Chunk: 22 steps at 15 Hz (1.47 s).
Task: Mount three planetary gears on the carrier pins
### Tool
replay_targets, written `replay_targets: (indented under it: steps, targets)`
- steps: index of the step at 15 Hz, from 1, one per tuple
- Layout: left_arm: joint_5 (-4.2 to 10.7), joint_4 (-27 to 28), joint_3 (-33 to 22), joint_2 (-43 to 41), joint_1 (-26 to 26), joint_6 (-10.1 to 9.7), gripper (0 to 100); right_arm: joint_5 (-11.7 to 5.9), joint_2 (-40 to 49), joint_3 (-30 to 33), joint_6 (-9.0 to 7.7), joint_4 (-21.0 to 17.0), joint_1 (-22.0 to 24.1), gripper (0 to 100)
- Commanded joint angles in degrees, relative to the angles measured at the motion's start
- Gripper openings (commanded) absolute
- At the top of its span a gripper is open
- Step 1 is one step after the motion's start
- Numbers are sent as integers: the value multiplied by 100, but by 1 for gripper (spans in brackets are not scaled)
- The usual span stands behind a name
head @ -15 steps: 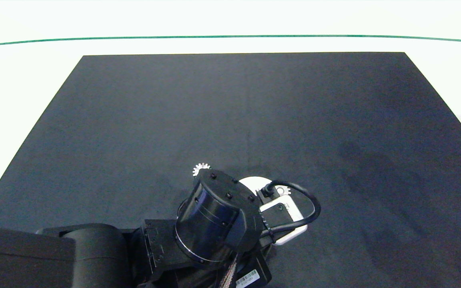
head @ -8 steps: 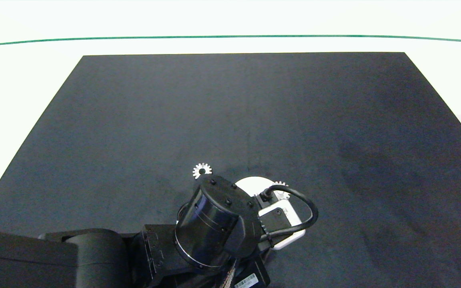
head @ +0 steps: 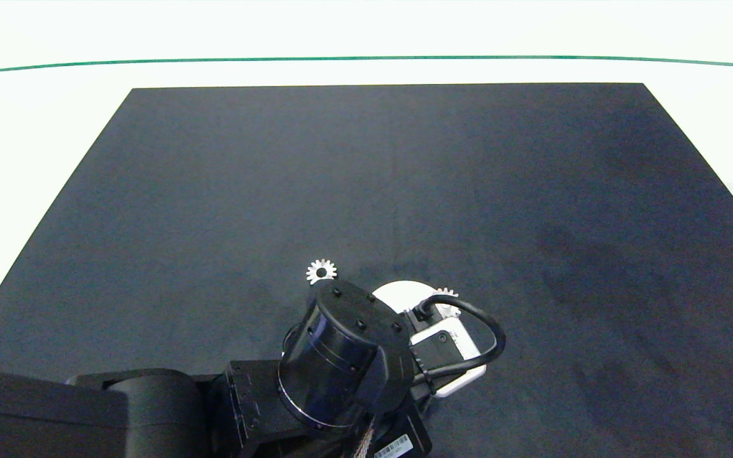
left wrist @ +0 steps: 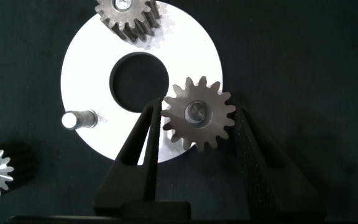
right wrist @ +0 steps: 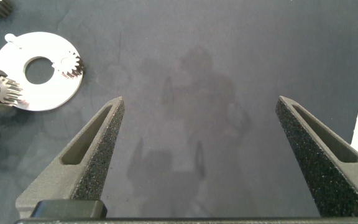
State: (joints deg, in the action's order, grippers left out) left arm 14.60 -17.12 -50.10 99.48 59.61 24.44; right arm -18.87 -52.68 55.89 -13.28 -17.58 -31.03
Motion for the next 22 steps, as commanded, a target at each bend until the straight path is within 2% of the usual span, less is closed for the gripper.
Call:
replay_targets:
  steps: [1, 21, 22]
  targets:
    - [7, -20, 36, 19, 7, 17, 16, -11, -6, 0, -8, -9, 0, 100]
    - [42, -248, 62, 239, 24, 52, 16, -3, -50, 9, -8, -9, 0, 100]
    - [34, -266, 71, 274, 33, 8, 100, -3, -41, 9, -8, -9, -9, 100]
